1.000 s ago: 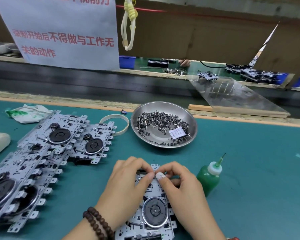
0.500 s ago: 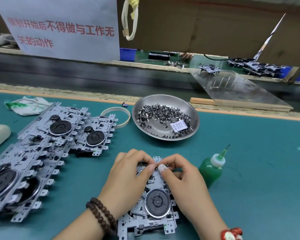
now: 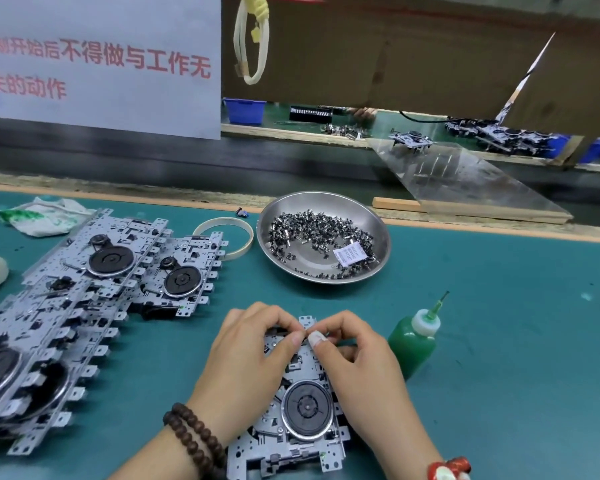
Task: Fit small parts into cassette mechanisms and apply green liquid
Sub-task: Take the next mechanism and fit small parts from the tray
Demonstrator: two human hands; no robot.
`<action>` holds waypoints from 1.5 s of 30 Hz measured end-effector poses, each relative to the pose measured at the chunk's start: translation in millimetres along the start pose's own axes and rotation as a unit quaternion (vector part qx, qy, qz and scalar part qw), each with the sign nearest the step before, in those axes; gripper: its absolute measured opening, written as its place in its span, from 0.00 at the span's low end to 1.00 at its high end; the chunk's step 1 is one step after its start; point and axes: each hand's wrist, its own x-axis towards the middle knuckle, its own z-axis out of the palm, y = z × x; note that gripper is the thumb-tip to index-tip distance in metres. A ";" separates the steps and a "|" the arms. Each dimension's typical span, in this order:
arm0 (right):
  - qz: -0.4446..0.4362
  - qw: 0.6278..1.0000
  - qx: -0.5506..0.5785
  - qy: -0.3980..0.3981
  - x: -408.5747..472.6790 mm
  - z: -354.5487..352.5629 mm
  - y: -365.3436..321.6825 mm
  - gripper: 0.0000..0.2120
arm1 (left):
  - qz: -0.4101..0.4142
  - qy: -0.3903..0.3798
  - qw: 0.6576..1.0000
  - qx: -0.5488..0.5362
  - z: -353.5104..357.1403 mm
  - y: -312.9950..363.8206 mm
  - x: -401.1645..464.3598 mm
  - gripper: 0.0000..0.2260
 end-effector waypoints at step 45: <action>0.053 0.997 0.049 0.012 4.5 10.9 1.2 0.11 | 0.080 -0.009 0.994 0.071 -2.8 2.6 -13.1 0.12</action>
